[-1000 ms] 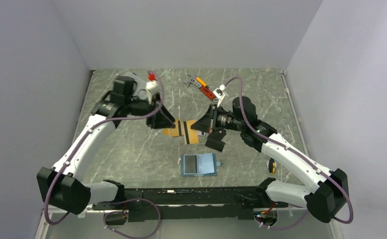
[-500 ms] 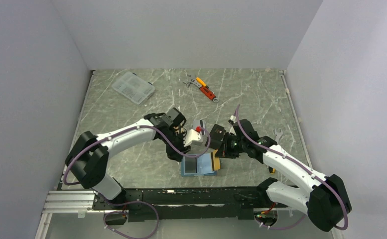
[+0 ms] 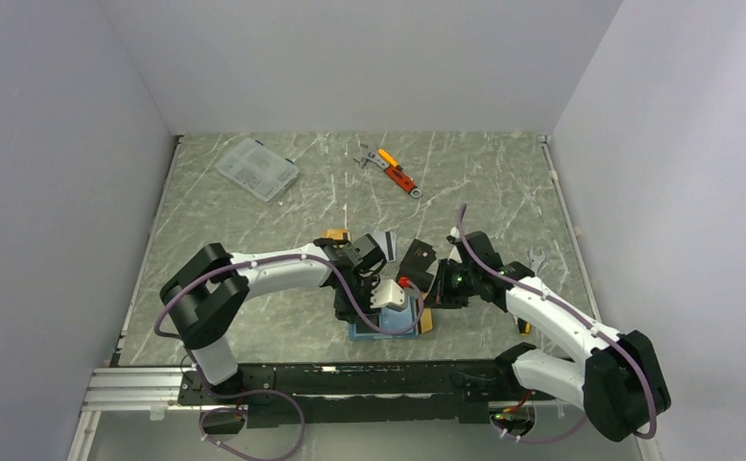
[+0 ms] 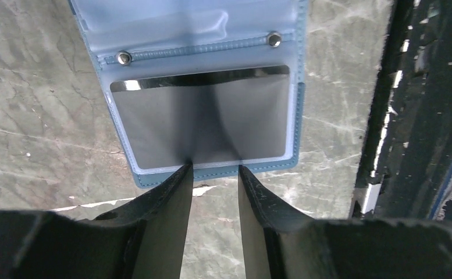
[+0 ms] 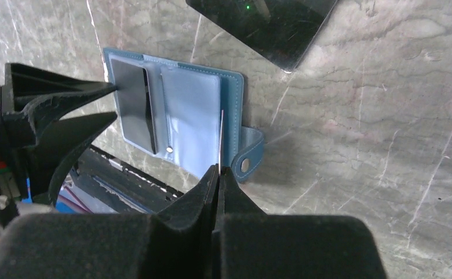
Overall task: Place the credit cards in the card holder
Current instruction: Insert the credit card into the card holder.
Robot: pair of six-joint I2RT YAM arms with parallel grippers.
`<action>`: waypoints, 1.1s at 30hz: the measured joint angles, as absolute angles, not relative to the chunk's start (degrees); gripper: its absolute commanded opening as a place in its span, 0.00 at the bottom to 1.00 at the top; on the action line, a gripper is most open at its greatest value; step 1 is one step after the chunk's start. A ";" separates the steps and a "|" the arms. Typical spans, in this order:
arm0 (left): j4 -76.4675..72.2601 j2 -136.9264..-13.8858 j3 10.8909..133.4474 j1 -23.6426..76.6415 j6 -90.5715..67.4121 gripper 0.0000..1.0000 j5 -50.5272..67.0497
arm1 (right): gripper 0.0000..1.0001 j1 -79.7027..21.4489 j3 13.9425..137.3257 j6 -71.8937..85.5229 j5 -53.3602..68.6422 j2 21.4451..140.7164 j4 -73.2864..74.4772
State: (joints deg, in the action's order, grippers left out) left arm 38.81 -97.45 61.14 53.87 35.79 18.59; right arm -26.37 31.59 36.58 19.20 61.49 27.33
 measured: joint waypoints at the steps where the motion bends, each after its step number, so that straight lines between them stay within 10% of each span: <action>1: 38.61 -98.00 61.14 53.89 35.88 0.39 18.20 | 0.00 -26.33 31.42 36.47 19.68 61.54 27.29; 33: 37.54 -98.50 61.47 54.83 36.47 0.32 13.13 | 0.00 -26.28 26.15 38.13 25.67 58.17 23.35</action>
